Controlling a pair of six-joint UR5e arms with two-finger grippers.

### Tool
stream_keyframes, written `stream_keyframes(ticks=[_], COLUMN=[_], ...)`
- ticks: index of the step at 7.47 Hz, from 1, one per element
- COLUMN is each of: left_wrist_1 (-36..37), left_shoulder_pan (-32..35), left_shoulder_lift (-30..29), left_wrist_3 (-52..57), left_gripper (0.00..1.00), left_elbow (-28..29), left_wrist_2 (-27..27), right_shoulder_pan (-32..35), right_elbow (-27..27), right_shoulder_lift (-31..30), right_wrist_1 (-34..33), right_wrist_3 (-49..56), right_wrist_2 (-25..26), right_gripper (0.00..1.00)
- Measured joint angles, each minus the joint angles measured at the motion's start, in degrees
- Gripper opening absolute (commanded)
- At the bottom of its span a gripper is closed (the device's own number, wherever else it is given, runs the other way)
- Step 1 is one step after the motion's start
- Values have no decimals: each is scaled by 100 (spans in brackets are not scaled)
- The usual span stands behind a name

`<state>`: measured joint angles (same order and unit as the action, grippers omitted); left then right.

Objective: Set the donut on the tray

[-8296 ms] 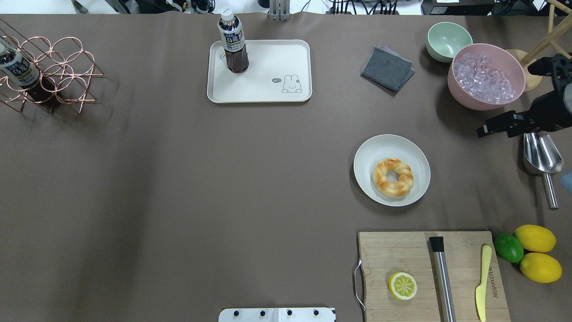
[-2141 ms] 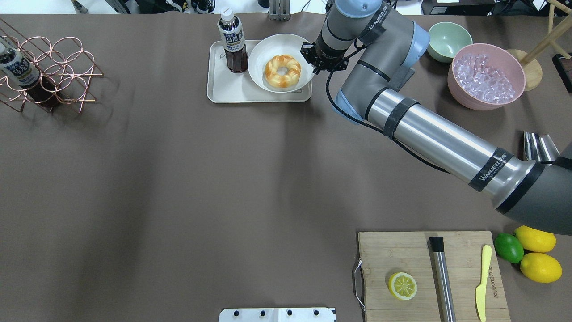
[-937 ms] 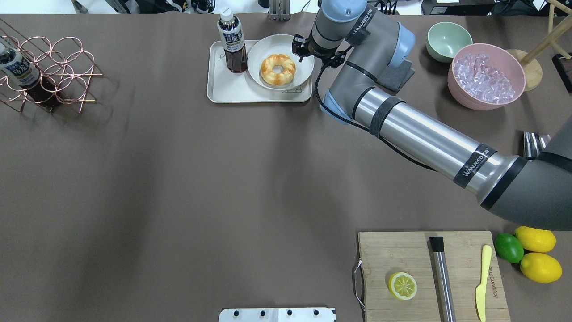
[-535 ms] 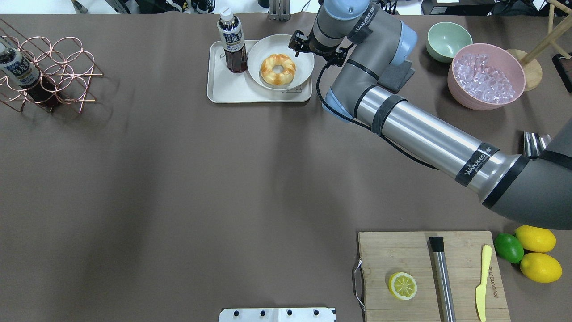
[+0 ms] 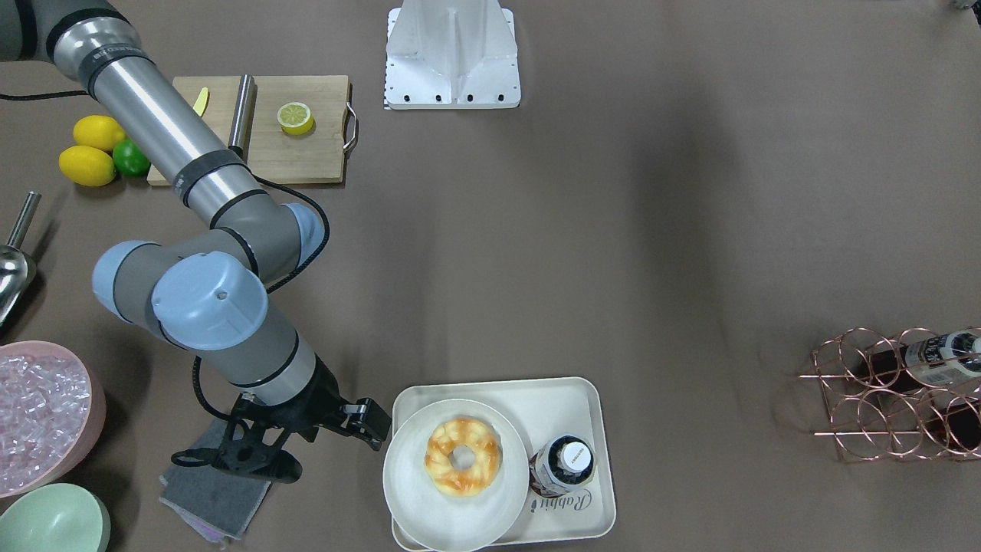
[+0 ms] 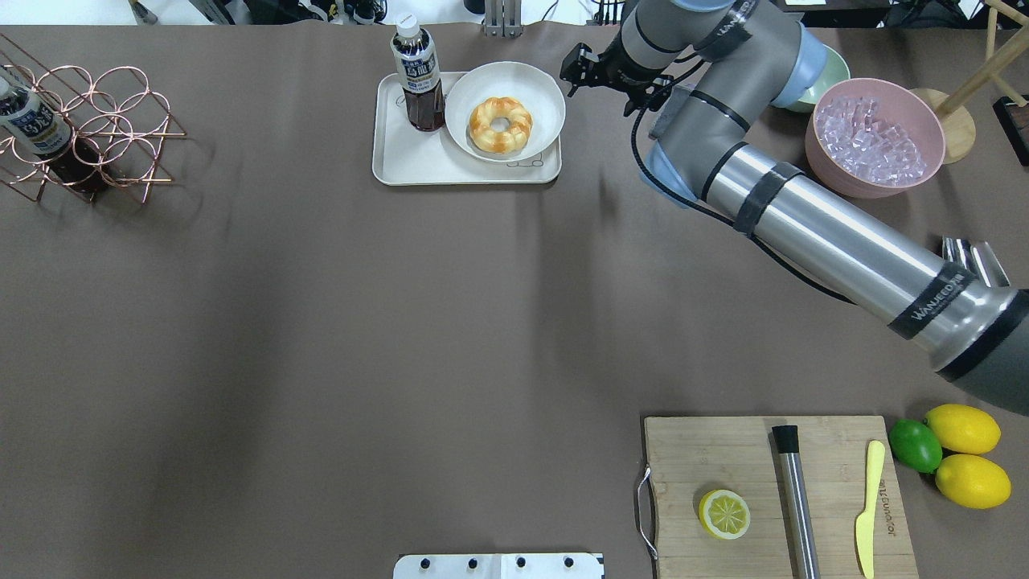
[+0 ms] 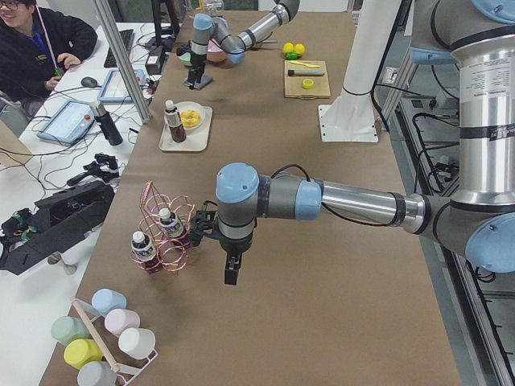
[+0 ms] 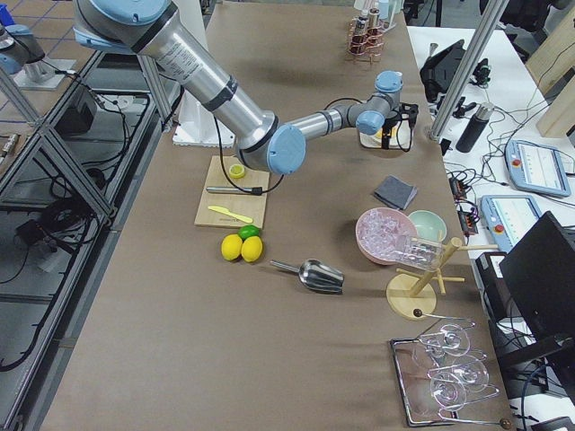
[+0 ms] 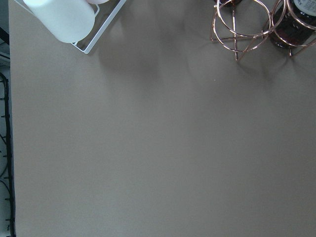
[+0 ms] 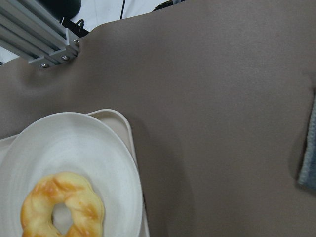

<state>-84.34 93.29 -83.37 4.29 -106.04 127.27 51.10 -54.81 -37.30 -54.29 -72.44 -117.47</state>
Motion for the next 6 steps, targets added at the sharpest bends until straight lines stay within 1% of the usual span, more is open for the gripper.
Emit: stream_keyframes(ticks=[2, 4, 6], left_wrist_1=[-2, 0, 1], left_shoulder_pan=[1, -3, -3], left_shoulder_lift=[-2, -36, -60], left_wrist_3=[1, 1, -3], left_gripper=[98, 98, 98], left_elbow=[-18, -19, -26], left_wrist_2=[0, 0, 4], right_shoulder_pan=[272, 662, 1159], right_elbow=[-836, -1558, -2092], right_shoulder_lift=[-600, -1201, -1823], right_wrist_1=[-338, -945, -1540], right_wrist_3=[384, 1192, 2239], right_wrist_2=[-515, -1052, -1522], right_gripper=[100, 100, 100])
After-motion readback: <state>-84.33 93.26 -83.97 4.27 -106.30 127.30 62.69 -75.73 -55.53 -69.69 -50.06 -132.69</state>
